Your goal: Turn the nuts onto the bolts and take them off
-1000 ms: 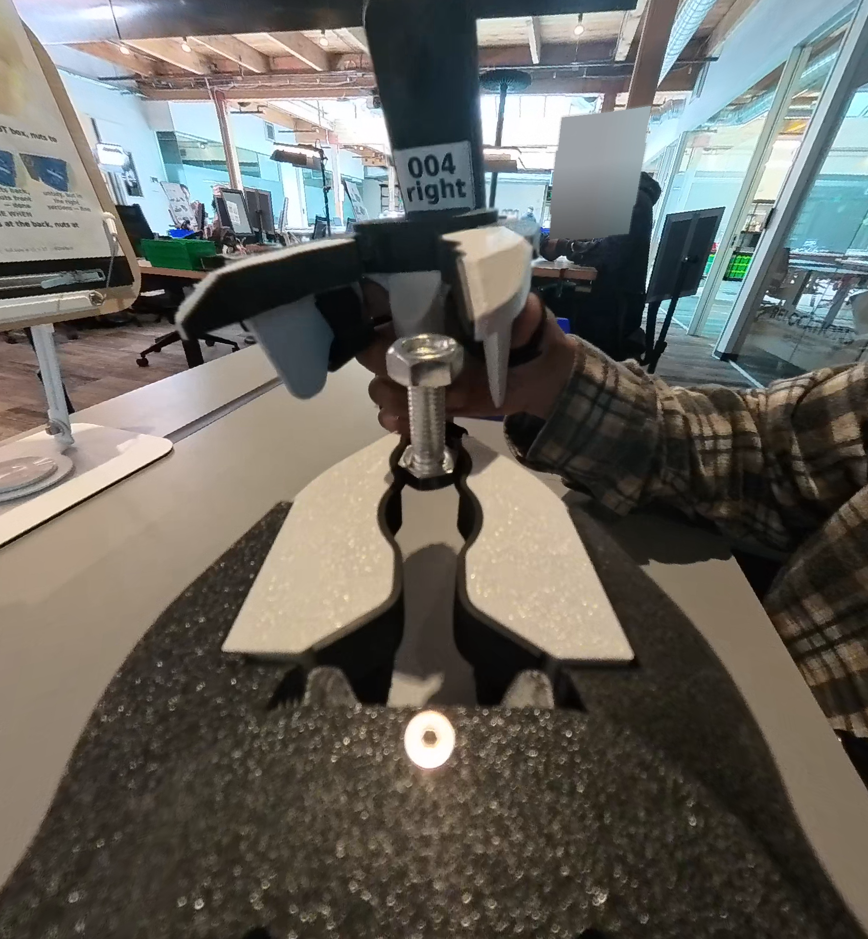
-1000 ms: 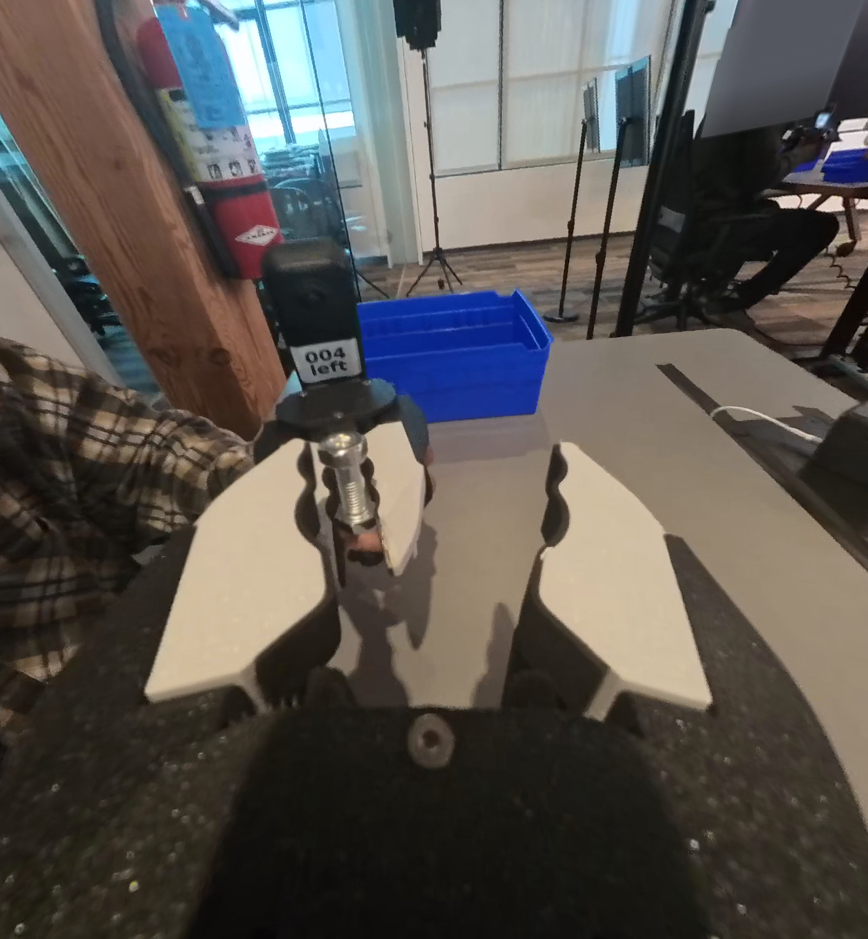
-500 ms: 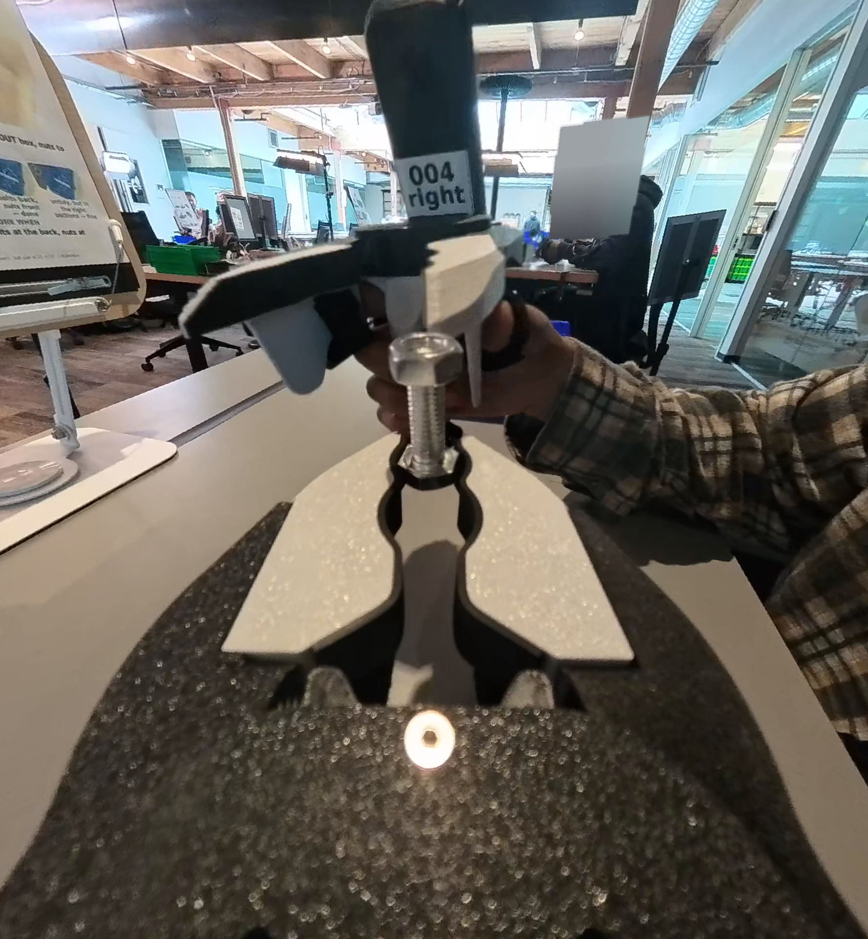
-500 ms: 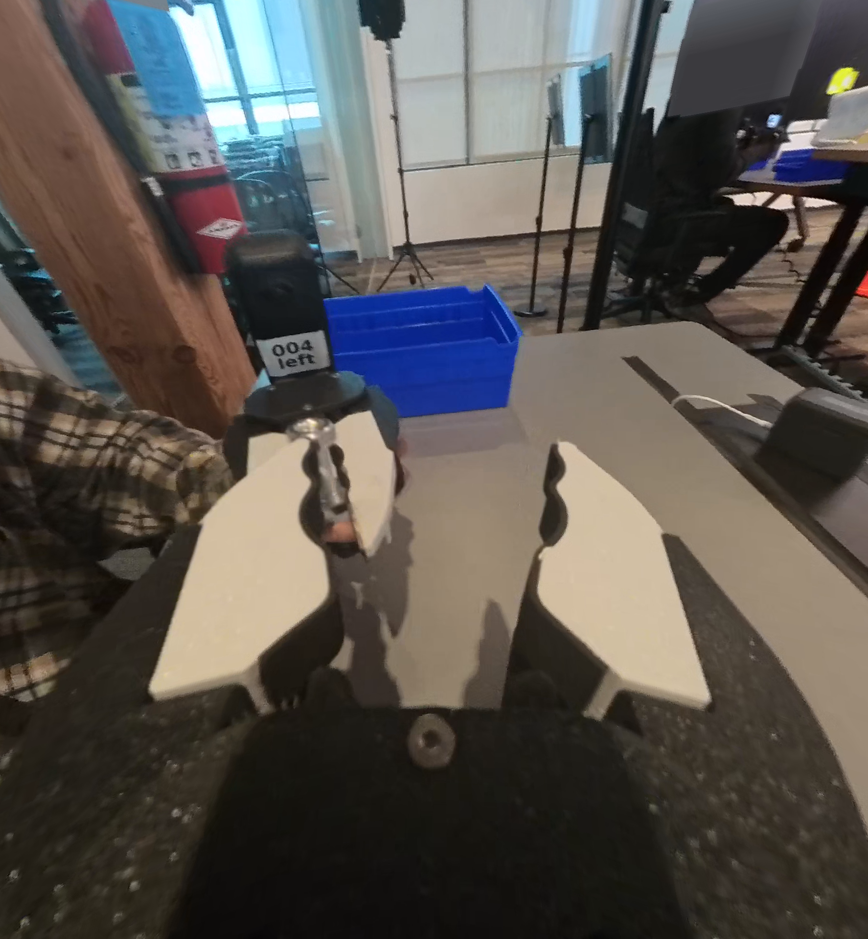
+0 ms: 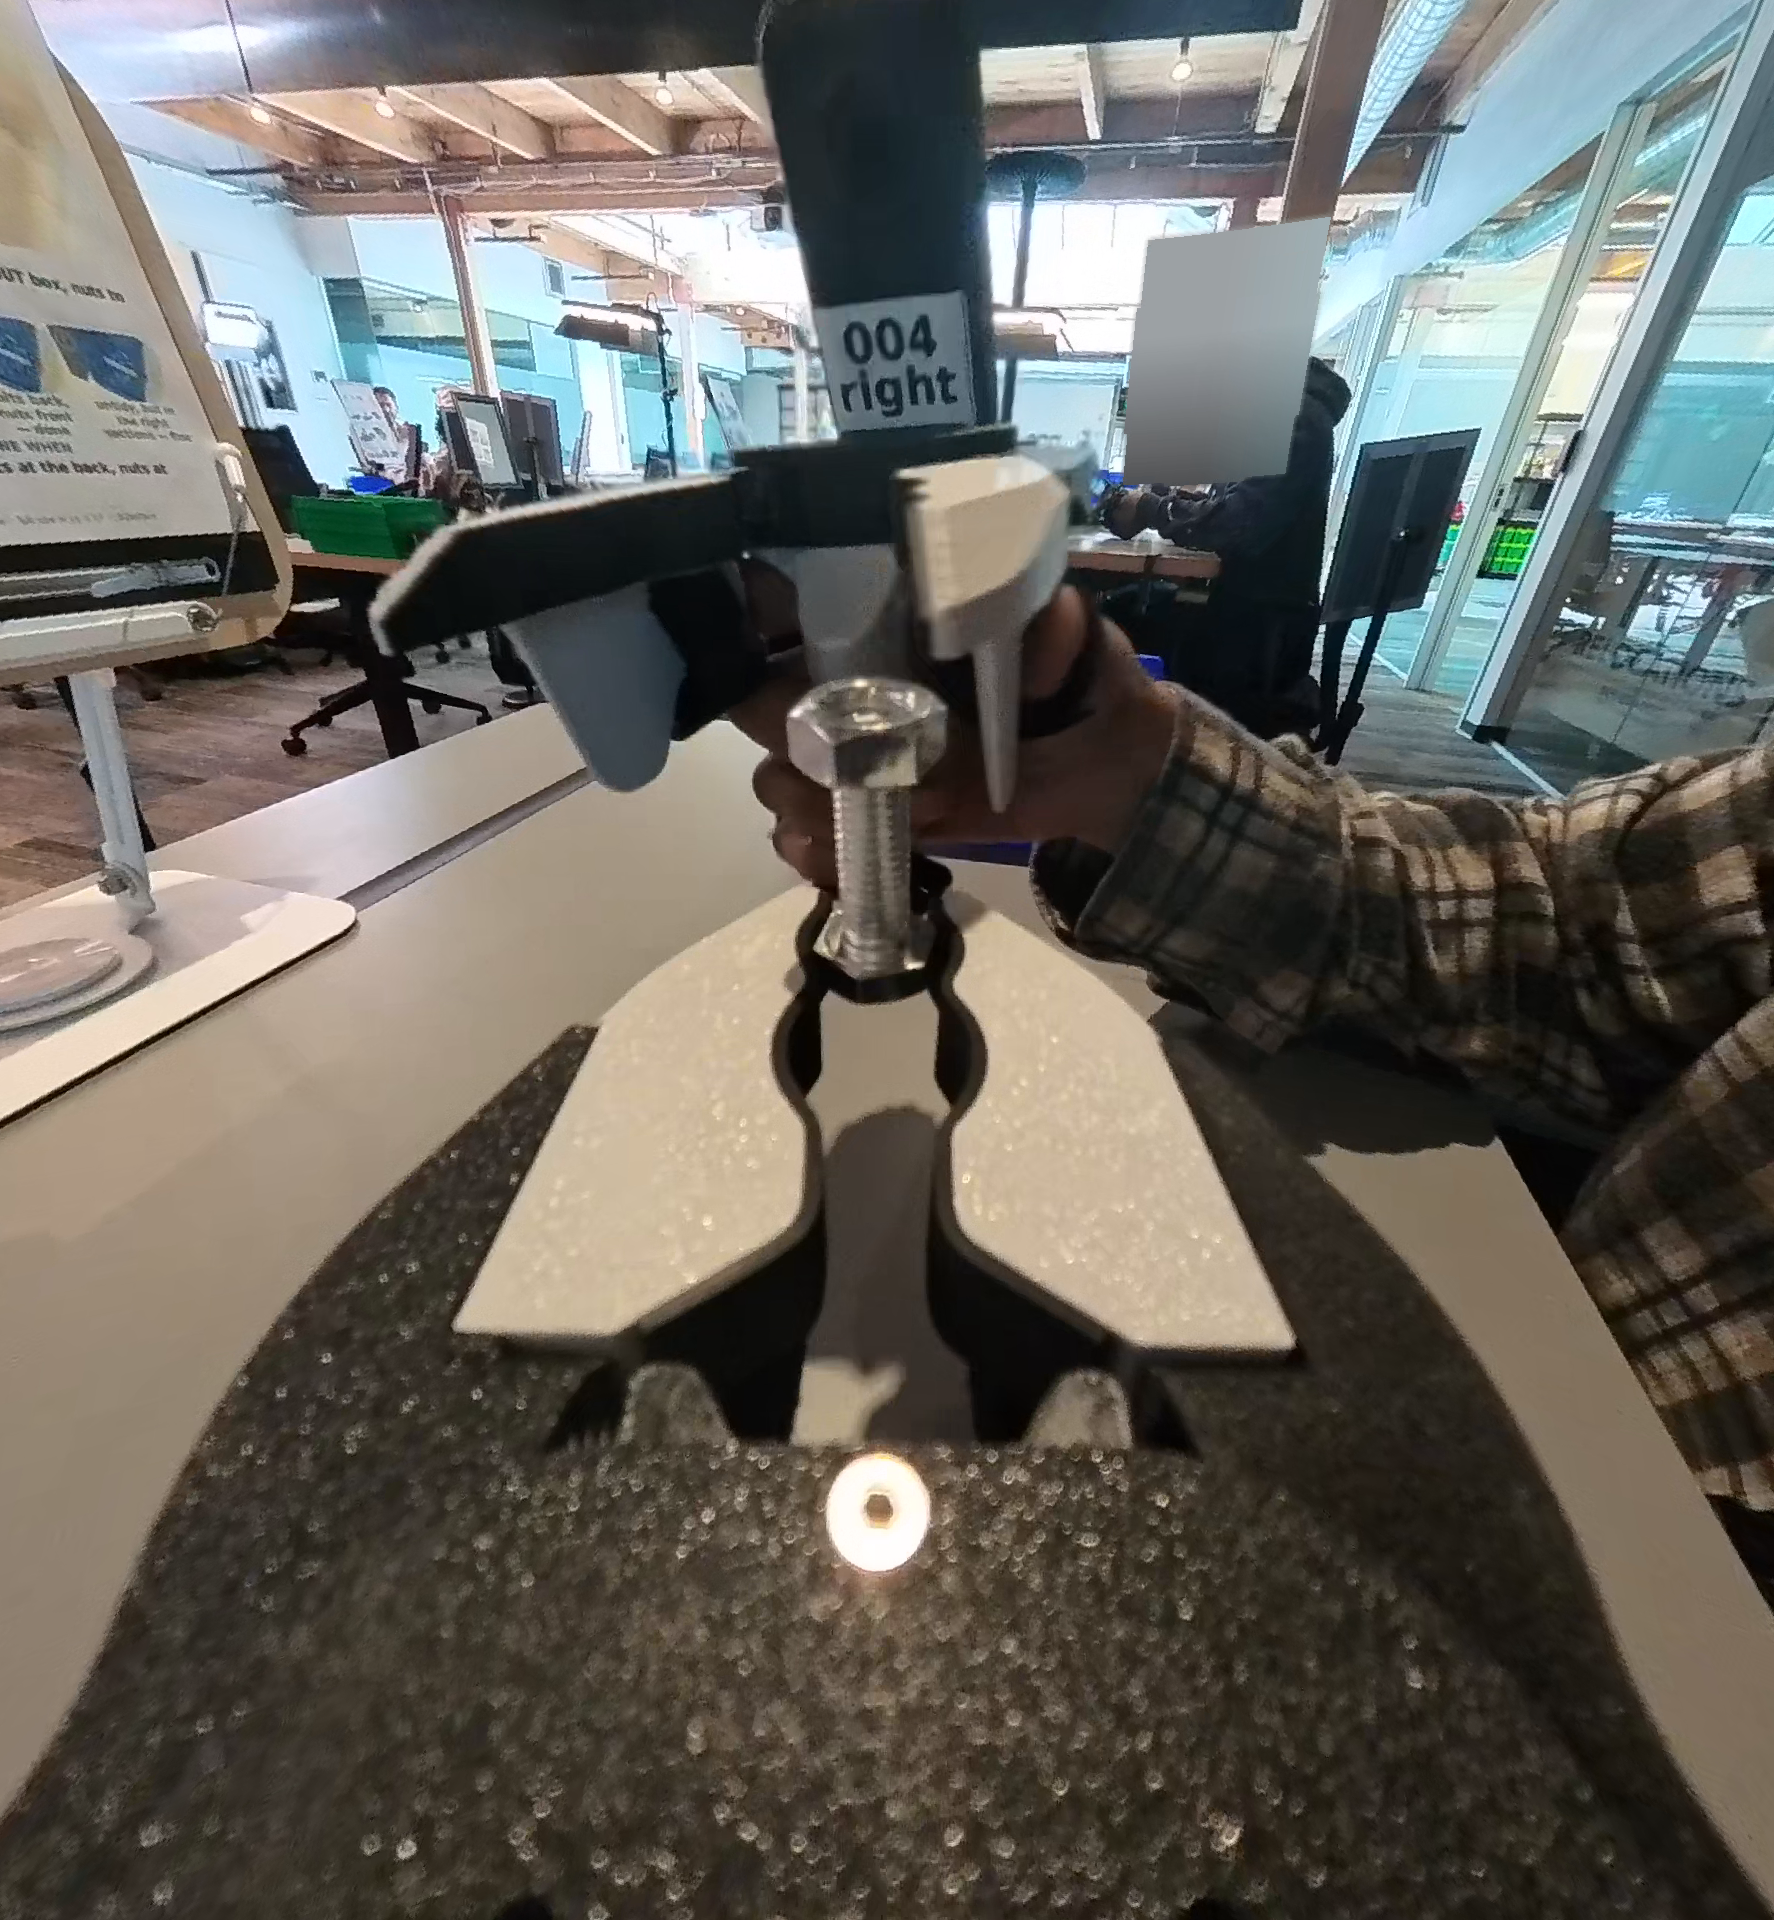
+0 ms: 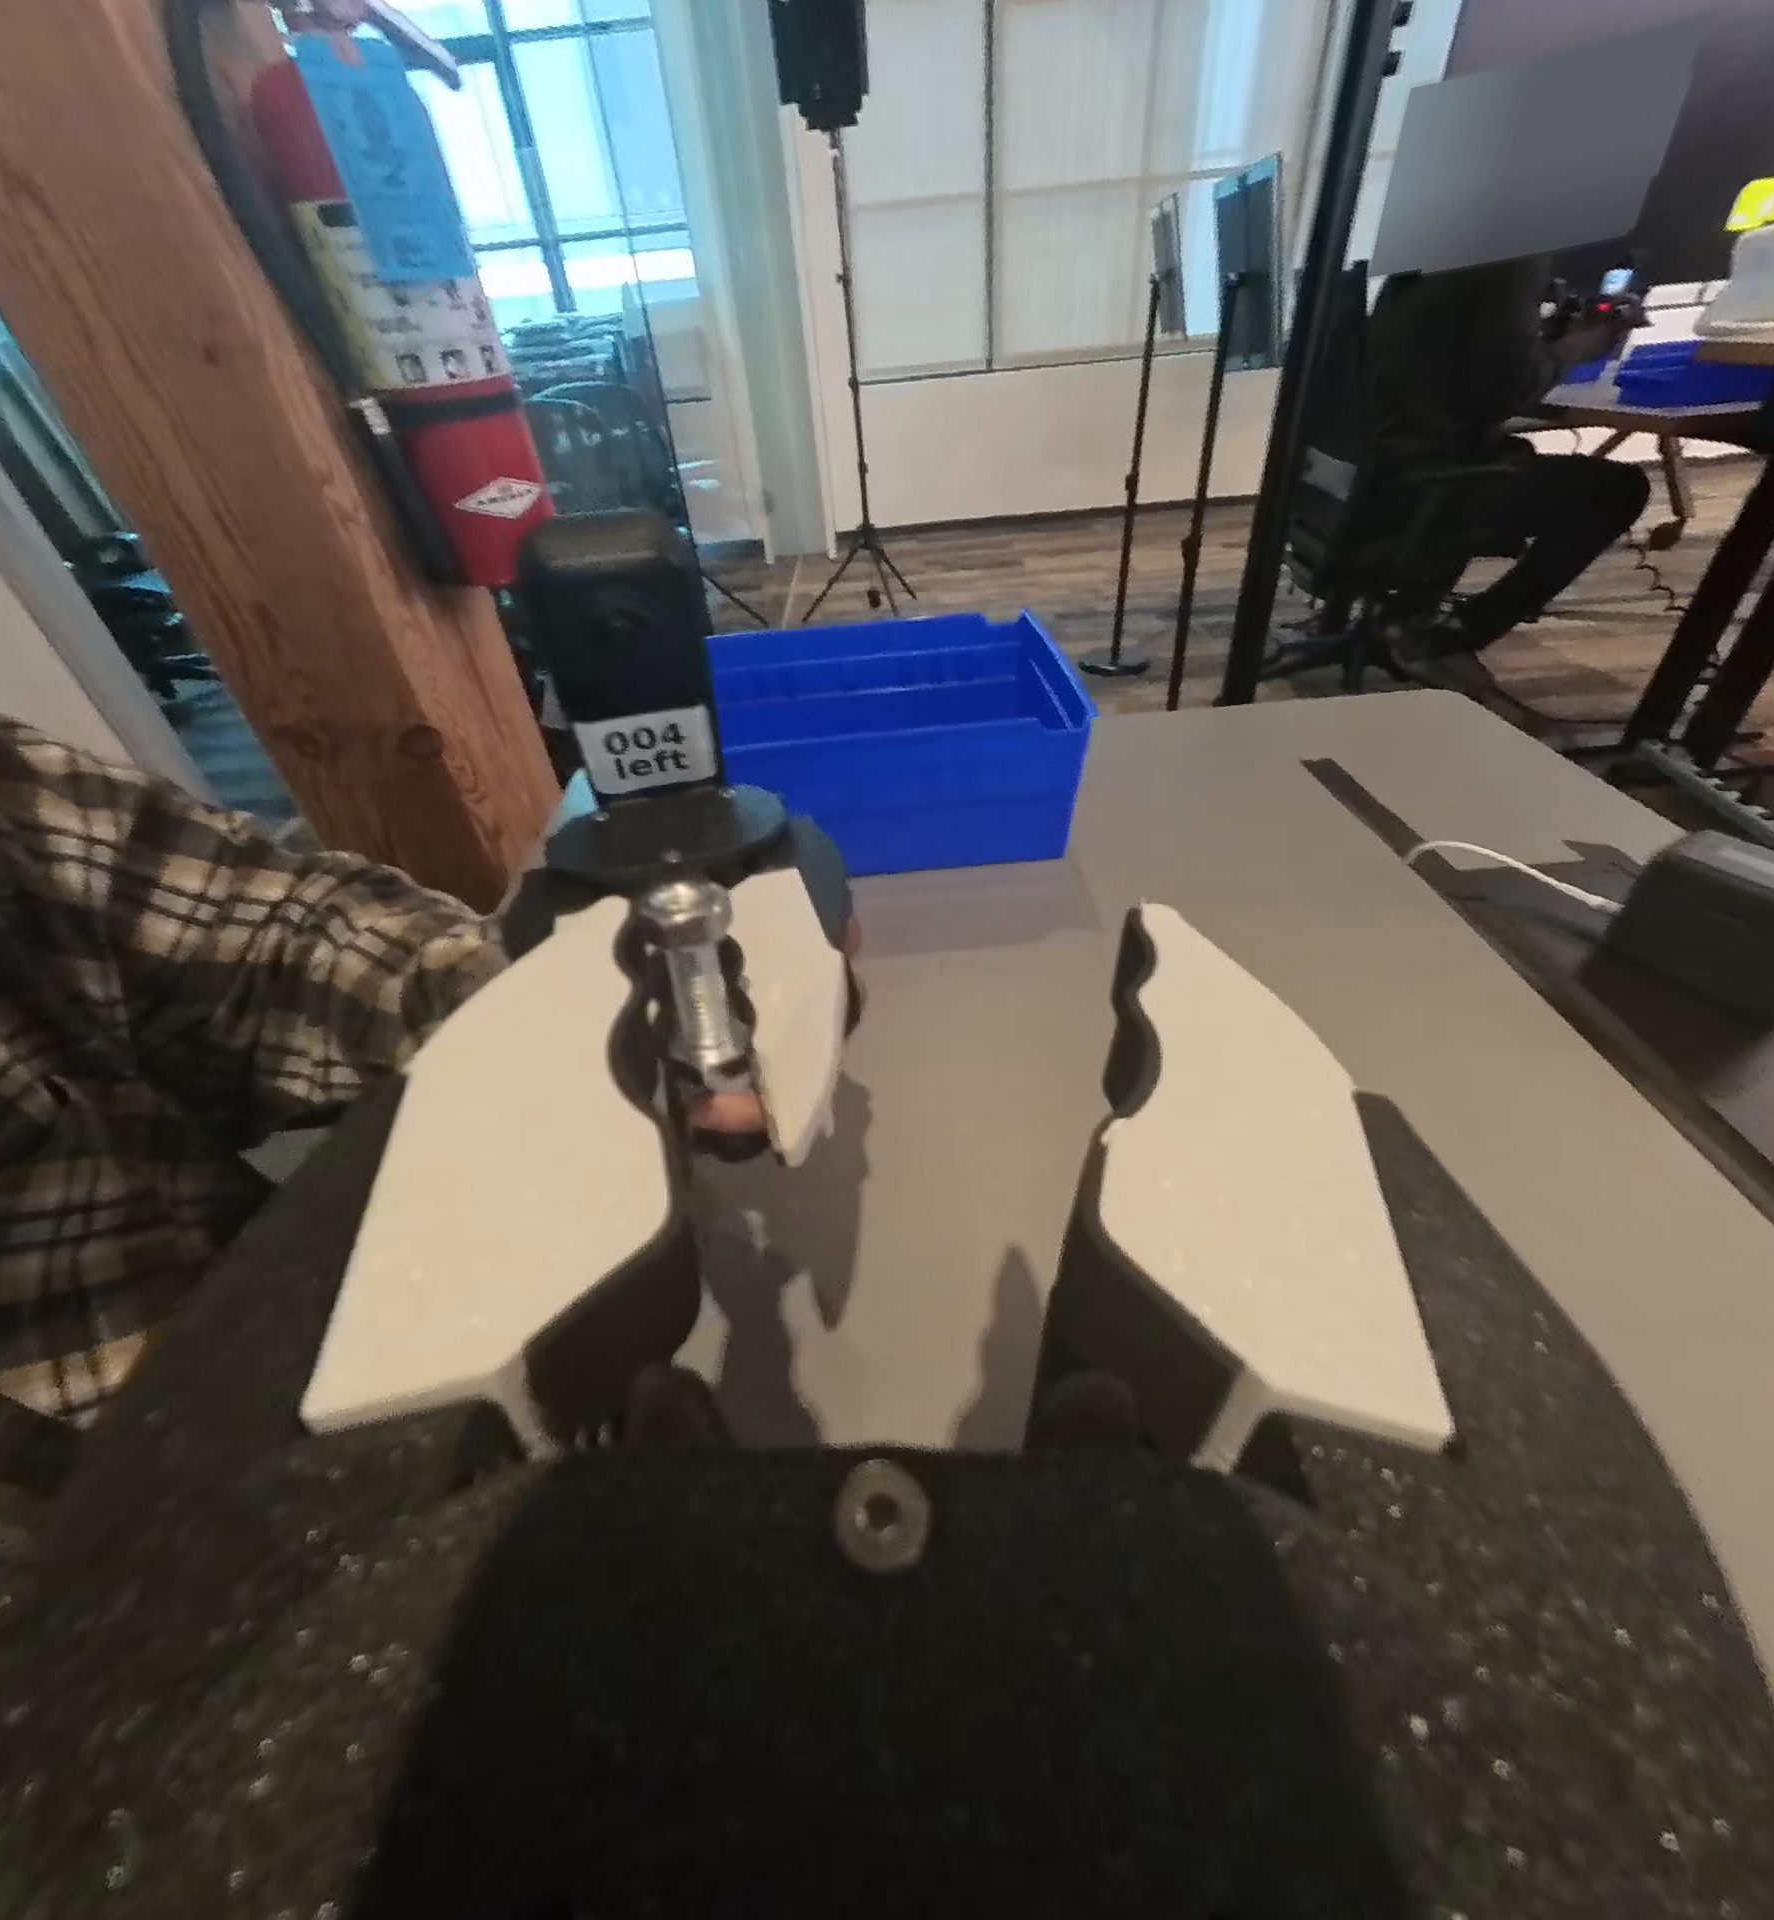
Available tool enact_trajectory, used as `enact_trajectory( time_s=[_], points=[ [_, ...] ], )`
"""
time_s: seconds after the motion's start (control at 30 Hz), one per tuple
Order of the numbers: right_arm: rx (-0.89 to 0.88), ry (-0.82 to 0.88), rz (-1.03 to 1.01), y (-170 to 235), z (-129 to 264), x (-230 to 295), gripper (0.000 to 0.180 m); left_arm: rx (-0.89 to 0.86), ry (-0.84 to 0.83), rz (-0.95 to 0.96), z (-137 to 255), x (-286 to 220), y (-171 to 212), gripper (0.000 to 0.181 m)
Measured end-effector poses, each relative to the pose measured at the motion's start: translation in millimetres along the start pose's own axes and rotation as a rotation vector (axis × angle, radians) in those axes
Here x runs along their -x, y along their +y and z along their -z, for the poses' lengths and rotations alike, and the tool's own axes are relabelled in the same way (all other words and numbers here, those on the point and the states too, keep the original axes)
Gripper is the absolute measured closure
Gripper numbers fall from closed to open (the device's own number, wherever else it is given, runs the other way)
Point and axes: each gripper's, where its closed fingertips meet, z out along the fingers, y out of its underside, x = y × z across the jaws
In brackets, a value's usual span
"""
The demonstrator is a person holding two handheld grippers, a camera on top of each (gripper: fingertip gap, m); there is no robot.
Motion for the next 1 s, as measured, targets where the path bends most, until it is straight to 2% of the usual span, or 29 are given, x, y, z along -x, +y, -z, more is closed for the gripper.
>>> enact_trajectory(
  time_s=[0.13, 0.27, 0.4, 0.57, 0.7, 0.8, 1.0],
  points=[
    [0.054, 0.024, 0.028, 8, -6, -1, 0.093, 0.006, 0.000, 0.001, -1, 0, 1, 0.164],
    [0.014, 0.028, -0.001, 2, 4, -6, 0.096, -0.003, -0.001, 0.000, 0, 0, -1, 0.164],
    [0.014, -0.026, 0.023, 0, -5, 9, 0.095, 0.006, 0.002, 0.002, -1, 0, 1, 0.164],
    [0.045, 0.047, 0.018, 6, 1, -7, 0.096, 0.002, -0.001, 0.003, 0, 1, 0, 0.164],
    [0.016, -0.002, 0.026, 0, -3, 4, 0.094, 0.005, 0.001, 0.000, -1, 0, 1, 0.164],
    [0.065, 0.031, 0.054, 7, -8, 2, 0.094, 0.010, 0.000, 0.002, -2, 0, 2, 0.164],
    [0.022, 0.026, 0.018, 1, 2, -3, 0.096, 0.004, -0.003, -0.002, -1, 1, 0, 0.164]
  ],
)
